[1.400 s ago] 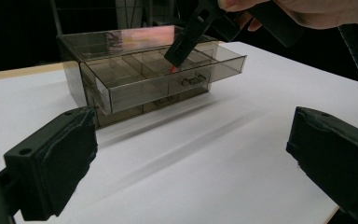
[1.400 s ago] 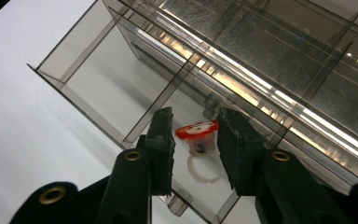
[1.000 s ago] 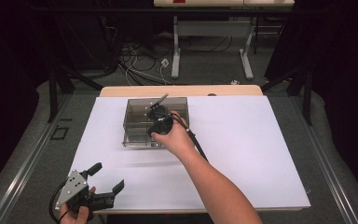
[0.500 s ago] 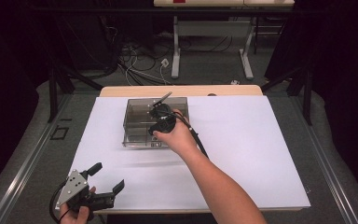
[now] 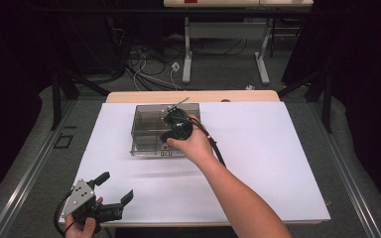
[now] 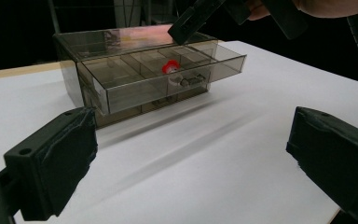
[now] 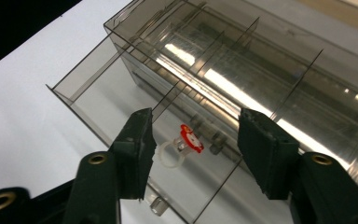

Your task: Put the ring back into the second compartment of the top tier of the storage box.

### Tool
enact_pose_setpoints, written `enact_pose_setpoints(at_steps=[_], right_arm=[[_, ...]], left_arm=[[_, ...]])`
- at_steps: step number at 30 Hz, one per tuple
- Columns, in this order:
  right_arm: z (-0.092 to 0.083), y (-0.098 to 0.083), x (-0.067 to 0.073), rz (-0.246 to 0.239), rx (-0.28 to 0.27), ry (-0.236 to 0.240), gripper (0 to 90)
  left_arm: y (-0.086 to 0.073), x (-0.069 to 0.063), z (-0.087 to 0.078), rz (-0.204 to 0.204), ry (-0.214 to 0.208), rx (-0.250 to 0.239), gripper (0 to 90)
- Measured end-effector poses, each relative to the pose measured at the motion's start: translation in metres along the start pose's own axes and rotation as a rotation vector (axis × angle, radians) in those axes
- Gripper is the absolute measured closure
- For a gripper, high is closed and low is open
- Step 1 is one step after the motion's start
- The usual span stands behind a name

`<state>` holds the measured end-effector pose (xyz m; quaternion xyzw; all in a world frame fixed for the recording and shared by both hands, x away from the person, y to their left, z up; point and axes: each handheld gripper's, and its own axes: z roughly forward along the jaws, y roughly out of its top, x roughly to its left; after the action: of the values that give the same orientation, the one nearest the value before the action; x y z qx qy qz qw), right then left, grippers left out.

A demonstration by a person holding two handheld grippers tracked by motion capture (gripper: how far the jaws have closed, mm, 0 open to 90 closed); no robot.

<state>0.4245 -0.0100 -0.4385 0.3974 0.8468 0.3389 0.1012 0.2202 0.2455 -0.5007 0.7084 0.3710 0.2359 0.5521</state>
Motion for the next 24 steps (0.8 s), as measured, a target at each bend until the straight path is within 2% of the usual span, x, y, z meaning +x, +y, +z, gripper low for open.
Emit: enact_pose_setpoints(at_steps=[4, 5, 7, 9, 15, 20, 24], right_arm=[[-0.004, -0.002, -0.003, -0.025, -0.042, 0.003, 42.7], [-0.005, -0.003, -0.003, -0.032, -0.067, 0.003, 42.6], [-0.009, -0.004, -0.004, -0.048, -0.069, 0.006, 41.4], [-0.01, -0.005, -0.005, -0.067, -0.1, 0.005, 40.3], [-0.019, -0.009, -0.002, -0.089, -0.102, -0.001, 36.5], [-0.032, -0.015, 0.002, -0.12, -0.169, 0.0, 30.7], [-0.043, -0.024, 0.0, -0.153, -0.208, -0.018, 27.7]], left_arm=[[0.001, 0.001, 0.003, -0.001, -0.004, -0.001, 1.6], [0.001, 0.001, 0.004, 0.003, -0.006, 0.0, 1.6], [0.002, 0.001, 0.006, 0.003, -0.01, 0.002, 1.6], [0.002, 0.0, 0.007, 0.003, -0.014, 0.0, 1.6], [0.003, 0.001, 0.009, 0.005, -0.022, 0.004, 1.6], [0.003, 0.0, 0.012, 0.003, -0.028, 0.003, 1.6], [0.003, 0.0, 0.014, 0.008, -0.03, 0.004, 1.6]])
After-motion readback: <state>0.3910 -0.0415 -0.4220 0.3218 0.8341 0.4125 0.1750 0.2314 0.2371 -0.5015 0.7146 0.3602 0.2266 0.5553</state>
